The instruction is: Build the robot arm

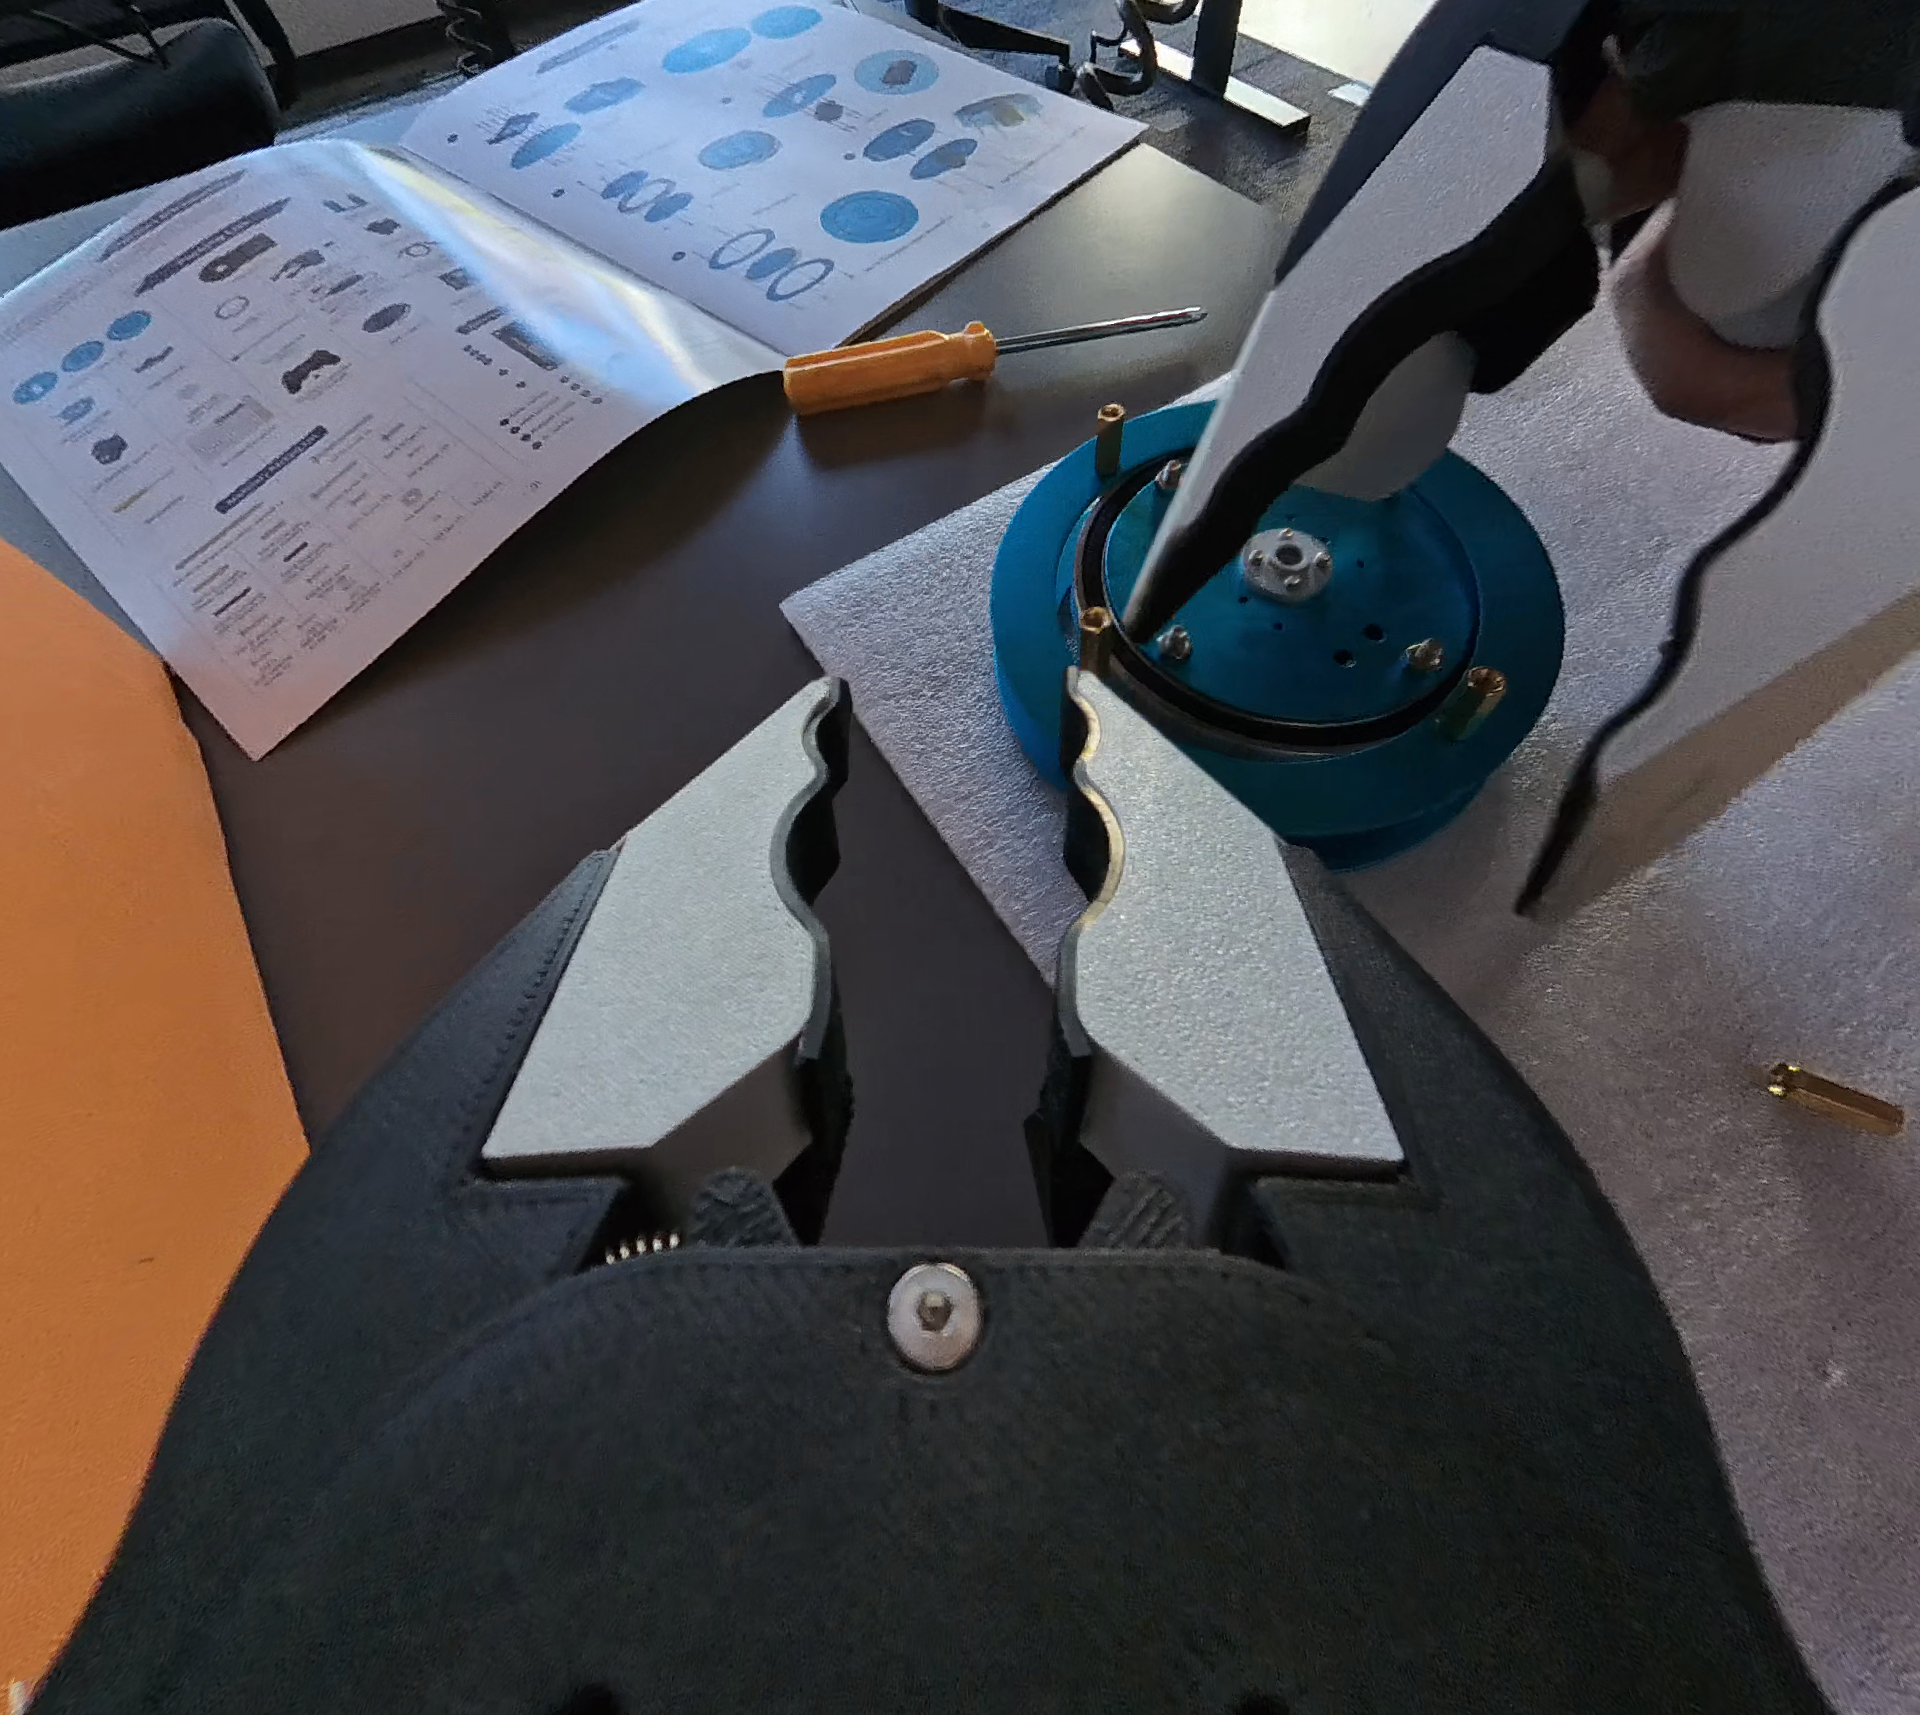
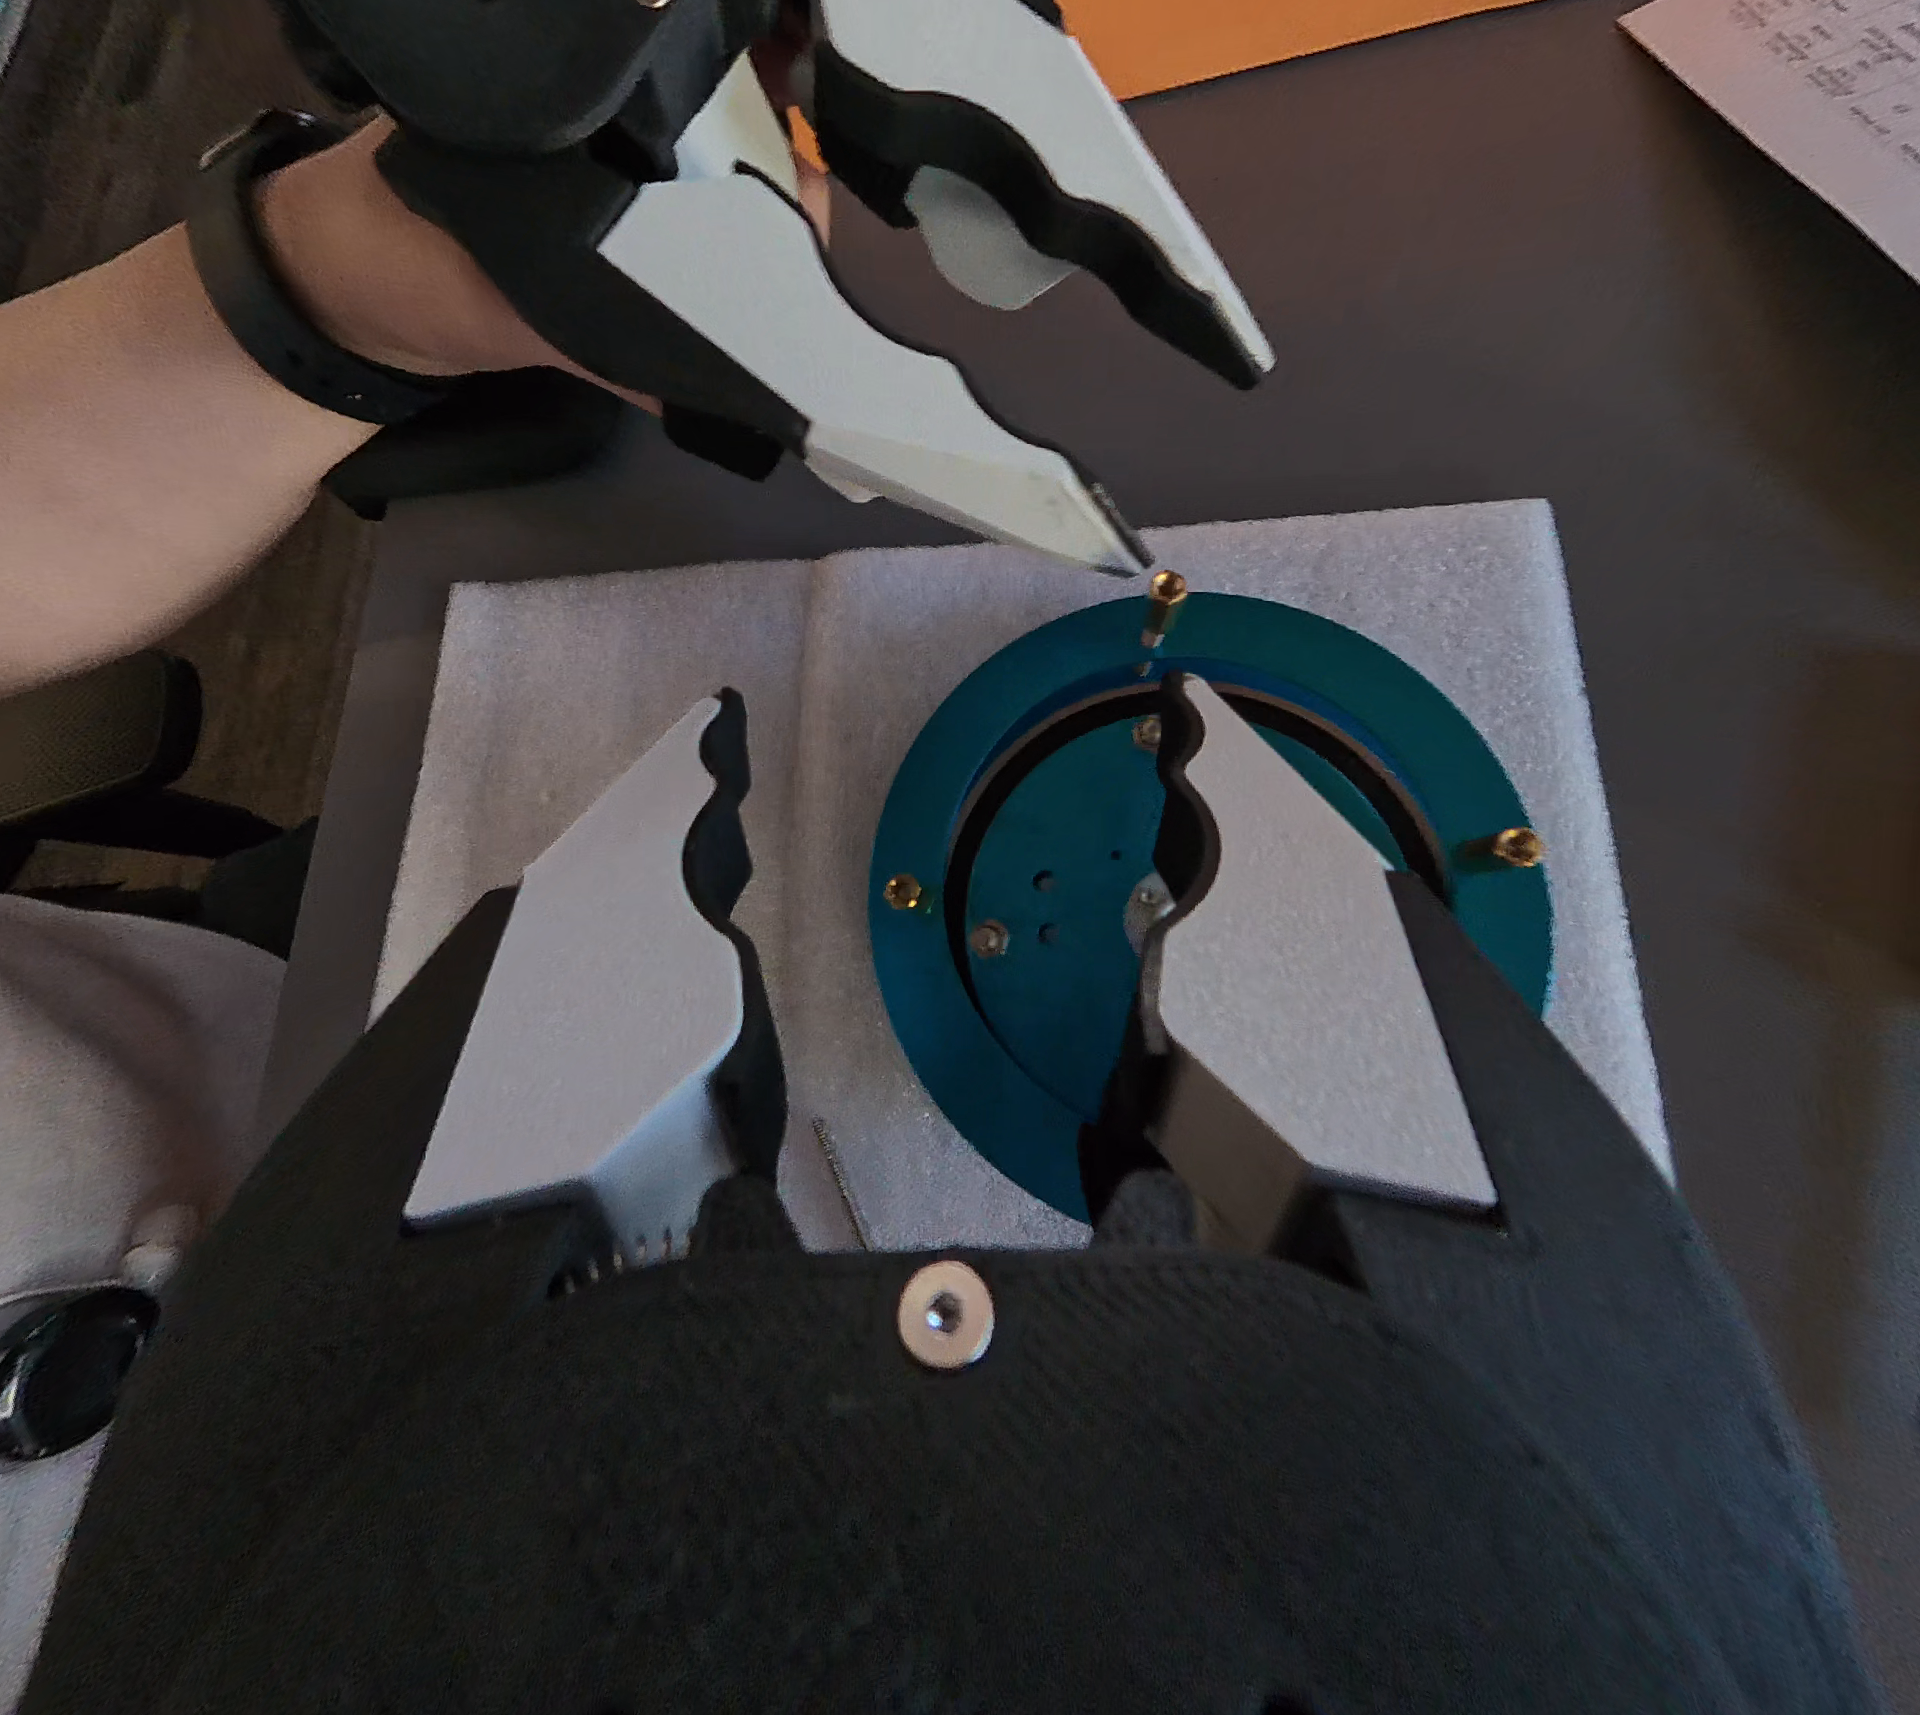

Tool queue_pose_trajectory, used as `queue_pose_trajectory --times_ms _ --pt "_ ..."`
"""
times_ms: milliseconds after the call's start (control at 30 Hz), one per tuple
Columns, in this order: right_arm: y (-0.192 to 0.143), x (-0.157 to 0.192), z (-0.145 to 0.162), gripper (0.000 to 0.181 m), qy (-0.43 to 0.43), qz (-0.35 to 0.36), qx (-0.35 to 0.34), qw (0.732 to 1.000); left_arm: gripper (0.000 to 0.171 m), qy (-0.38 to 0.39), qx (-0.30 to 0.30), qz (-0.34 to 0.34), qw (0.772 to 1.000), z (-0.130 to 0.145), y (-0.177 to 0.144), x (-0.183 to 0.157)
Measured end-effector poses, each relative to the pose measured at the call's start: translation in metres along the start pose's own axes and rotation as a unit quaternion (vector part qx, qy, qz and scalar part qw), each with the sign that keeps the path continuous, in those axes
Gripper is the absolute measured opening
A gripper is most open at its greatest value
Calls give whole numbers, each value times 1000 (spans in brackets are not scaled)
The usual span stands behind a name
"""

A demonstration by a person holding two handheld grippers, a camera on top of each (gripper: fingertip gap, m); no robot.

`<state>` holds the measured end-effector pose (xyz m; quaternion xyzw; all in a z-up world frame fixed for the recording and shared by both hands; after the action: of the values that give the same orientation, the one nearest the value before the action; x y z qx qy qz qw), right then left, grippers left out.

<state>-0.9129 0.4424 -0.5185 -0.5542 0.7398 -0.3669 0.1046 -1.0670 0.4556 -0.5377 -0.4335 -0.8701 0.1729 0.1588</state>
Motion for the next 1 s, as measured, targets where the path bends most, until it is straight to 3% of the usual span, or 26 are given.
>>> queue_pose_trajectory --times_ms 200,400,533,867,1000 --pt "10 -5 -8 82 -2 -11 -9 1000 41 20 1 15 1000 -2 3 -7" --pt "4 3 -3 78 -7 -15 8 1000 37 -2 14 -21 1000 2 0 3" --pt "3 -4 -5 79 1 1 -4 1000 38 -4 -9 3 1000 -1 -2 1" --pt "5 2 -6 80 -14 -10 3 1000 36 9 0 10 1000 0 -3 -2" --pt "5 0 -8 80 -11 -9 -6 1000 33 2 -17 52 998 -2 -6 -5"
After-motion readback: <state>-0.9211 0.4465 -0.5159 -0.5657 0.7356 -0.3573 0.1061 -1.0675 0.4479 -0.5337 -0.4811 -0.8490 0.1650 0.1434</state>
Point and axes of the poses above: each gripper's, where its closed fingertips meet, y out along the fingers, z out of its underside, x = y × z across the jaws, the point moved 10 cm from there along -y, back along the fingers, and after that the axes turned 4 degrees about y, right-handed, at the moved point
